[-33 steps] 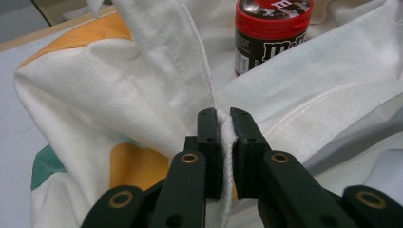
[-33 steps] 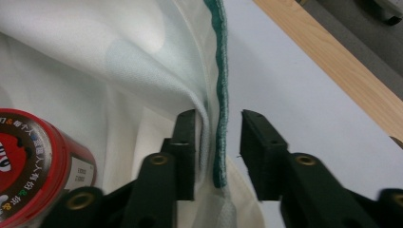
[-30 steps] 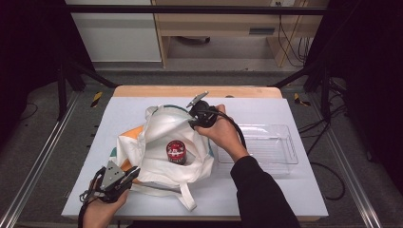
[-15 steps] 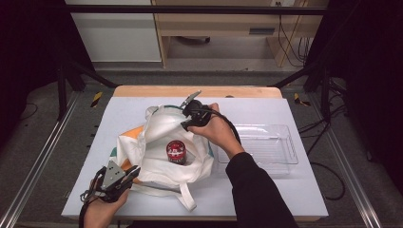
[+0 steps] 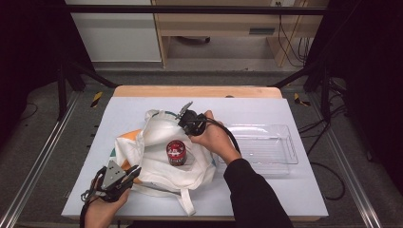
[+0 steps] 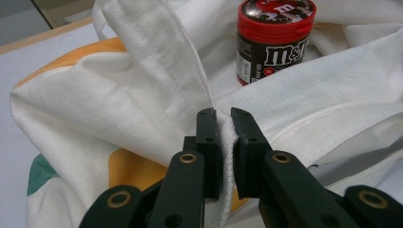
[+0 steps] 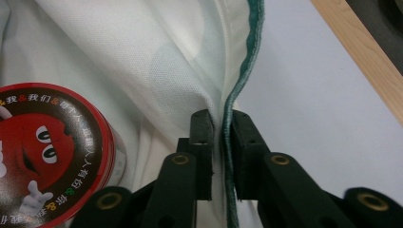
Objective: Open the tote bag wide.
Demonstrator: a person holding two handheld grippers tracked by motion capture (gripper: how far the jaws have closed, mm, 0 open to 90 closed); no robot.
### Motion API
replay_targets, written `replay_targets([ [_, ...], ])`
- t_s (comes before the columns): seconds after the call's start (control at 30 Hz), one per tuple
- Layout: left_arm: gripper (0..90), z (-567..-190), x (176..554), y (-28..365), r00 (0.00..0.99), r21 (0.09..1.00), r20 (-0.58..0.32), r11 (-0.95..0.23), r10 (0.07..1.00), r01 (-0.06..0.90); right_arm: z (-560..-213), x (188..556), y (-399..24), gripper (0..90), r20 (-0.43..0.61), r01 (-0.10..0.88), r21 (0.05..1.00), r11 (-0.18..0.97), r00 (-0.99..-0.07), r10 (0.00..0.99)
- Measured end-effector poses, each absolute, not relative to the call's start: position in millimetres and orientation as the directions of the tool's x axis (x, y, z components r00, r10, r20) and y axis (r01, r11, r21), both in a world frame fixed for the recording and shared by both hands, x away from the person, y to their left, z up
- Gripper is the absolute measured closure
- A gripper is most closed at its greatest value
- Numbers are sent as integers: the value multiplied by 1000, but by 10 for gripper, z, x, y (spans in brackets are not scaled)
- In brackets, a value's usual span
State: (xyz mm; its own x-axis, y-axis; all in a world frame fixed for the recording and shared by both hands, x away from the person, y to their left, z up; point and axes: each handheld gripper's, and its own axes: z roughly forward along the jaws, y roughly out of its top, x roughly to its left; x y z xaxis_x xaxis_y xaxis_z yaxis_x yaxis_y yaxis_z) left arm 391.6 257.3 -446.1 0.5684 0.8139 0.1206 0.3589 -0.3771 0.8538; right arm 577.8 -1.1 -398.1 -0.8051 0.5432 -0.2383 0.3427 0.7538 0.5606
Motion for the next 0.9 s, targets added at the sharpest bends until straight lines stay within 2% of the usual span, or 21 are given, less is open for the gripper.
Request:
replay_targets([
  [0.5,829,-4455,3887,2595,571,841,137,-399,810,364,-3939,5751,-125,862,-258,328,606,724,-780,570],
  [0.6,831,-4437,3869,2619,562,838,167,-417,810,352,-3855,5758,-193,863,-258,326,637,699,-764,591],
  [0.9,836,-4435,3811,2731,552,839,148,-399,821,370,-3684,5787,-294,864,-265,334,668,665,-728,632],
])
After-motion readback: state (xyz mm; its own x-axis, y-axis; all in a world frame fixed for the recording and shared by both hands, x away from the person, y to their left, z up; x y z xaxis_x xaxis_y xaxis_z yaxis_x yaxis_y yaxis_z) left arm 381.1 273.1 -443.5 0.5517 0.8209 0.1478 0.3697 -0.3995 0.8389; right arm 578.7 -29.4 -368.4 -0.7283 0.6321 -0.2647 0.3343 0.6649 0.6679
